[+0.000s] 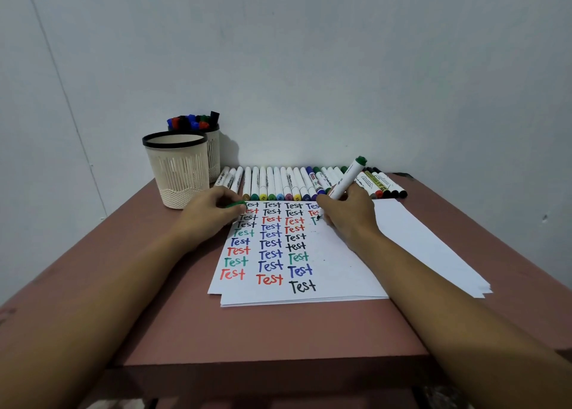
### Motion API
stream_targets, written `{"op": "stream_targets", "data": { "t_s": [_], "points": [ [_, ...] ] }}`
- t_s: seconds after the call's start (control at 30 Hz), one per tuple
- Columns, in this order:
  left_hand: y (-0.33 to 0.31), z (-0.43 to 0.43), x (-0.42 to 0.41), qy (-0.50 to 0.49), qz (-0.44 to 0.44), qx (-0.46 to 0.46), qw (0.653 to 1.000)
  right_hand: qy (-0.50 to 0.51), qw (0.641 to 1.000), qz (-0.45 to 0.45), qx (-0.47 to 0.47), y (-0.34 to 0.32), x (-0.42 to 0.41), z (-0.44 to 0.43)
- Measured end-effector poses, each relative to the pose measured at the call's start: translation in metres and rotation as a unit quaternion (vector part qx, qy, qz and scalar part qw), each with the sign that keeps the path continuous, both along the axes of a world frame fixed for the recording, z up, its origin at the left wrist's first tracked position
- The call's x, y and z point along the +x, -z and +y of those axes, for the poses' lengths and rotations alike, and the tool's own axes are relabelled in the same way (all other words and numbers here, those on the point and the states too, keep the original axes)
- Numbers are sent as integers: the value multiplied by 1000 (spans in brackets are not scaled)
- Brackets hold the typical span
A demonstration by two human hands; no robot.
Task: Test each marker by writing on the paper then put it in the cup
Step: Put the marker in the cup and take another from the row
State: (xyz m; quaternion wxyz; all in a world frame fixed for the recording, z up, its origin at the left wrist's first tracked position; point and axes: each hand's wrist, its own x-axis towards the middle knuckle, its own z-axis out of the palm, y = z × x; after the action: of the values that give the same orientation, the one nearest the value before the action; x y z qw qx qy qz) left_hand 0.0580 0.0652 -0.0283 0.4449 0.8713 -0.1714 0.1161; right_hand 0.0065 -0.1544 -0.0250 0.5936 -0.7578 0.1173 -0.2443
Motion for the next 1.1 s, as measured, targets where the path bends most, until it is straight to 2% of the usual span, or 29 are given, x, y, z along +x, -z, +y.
{"op": "stream_targets", "data": {
  "t_s": [0.33,0.77,0.97,1.1],
  "points": [
    [-1,0,-1,-3,-3,7,1000,29,1000,-3,-10,-2,-4,0],
    [-2,1,-2,5,-5,11,1000,17,1000,2,-17,-3,-5,1],
    [-2,1,-2,9,-8,13,1000,46,999,-10,19,-3,-4,1],
    [-2,1,-1,7,0,6,1000,59,998,1,-18,-3,-6,1]
  ]
}}
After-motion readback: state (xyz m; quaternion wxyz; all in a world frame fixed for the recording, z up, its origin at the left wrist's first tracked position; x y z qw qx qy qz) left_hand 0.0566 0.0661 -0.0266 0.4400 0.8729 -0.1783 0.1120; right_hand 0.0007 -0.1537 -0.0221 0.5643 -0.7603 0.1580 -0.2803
